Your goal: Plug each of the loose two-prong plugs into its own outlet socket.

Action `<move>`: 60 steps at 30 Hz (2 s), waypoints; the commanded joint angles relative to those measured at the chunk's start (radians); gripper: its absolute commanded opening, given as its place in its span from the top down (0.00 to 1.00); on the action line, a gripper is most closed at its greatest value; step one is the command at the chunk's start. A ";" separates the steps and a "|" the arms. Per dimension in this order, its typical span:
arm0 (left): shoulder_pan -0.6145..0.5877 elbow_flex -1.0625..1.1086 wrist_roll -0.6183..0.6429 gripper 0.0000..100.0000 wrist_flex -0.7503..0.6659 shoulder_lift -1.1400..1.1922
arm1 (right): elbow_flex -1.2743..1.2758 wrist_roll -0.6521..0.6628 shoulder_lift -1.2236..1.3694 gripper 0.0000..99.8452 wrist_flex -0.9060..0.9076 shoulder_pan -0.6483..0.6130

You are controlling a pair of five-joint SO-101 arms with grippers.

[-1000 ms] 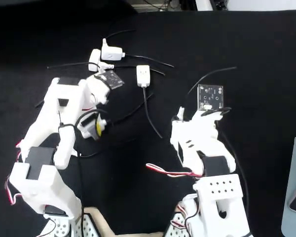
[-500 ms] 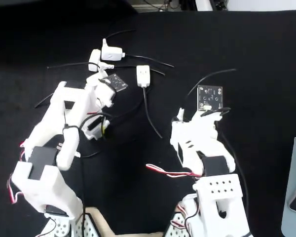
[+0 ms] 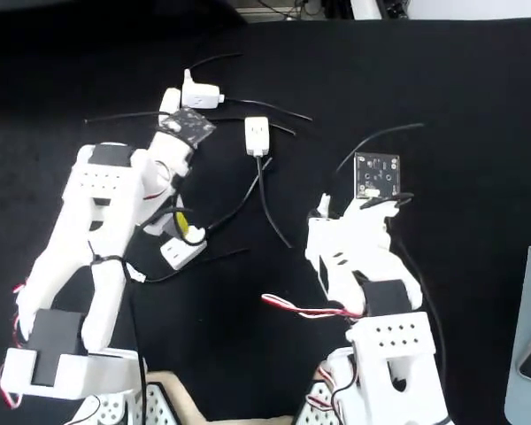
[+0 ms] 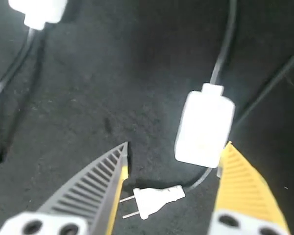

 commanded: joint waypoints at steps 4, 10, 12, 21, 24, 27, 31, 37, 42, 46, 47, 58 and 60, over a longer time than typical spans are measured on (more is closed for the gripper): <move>-0.051 0.039 0.025 0.71 0.037 -0.068 | -0.012 -0.006 -0.018 0.99 -0.014 -0.133; -0.076 0.114 0.173 0.71 0.048 -0.296 | -0.045 -0.002 -0.019 0.99 -0.014 -0.301; -0.082 0.151 0.230 0.71 0.018 -0.396 | -0.054 0.000 -0.019 0.99 -0.014 -0.354; -0.117 0.461 0.476 0.70 -0.210 -0.767 | -0.107 0.100 -0.019 0.99 -0.014 -0.595; -0.117 0.522 0.520 0.70 -0.221 -0.861 | -0.124 0.126 -0.012 0.99 -0.017 -0.652; -0.110 0.565 0.531 0.70 -0.215 -0.956 | -0.127 0.163 -0.012 0.99 -0.025 -0.701; -0.107 0.618 0.529 0.70 -0.212 -1.097 | -0.122 0.178 -0.007 0.99 -0.084 -0.726; 0.008 0.631 0.496 0.70 -0.072 -1.293 | -0.166 0.172 0.122 0.99 -0.127 -0.723; 0.039 0.638 0.479 0.70 -0.014 -1.373 | -0.237 0.160 0.223 0.99 -0.129 -0.723; 0.039 0.639 0.445 0.70 0.009 -1.382 | -0.268 0.135 0.251 0.99 -0.129 -0.723; 0.041 0.633 0.434 0.70 0.018 -1.382 | -0.269 0.137 0.254 0.99 -0.129 -0.723; 0.073 0.638 0.428 0.70 0.020 -1.382 | -0.305 0.130 0.325 0.99 -0.166 -0.667; 0.035 0.634 0.428 0.70 0.014 -1.382 | -0.303 0.130 0.337 0.99 -0.181 -0.663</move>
